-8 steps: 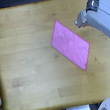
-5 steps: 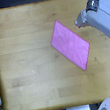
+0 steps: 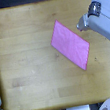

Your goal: Folding a cloth

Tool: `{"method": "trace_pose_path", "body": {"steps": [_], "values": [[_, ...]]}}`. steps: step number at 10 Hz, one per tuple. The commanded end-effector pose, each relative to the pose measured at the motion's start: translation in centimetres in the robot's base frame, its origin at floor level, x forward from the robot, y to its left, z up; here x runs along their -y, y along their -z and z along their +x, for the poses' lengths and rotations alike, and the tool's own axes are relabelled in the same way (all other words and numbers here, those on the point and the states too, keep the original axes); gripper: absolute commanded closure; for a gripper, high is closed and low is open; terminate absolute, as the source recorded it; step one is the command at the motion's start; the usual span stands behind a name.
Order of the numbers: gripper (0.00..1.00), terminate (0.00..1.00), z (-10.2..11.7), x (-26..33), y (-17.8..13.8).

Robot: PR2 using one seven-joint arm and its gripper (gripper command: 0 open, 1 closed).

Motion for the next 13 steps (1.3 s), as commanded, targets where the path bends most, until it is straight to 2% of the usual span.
{"method": "trace_pose_path", "body": {"steps": [1,7,13], "values": [[0.0,0.0,-3.9,-0.3,3.9],[0.0,0.0,-7.1,-0.8,8.2],[0.0,0.0,-6.0,-0.8,11.9]]}}
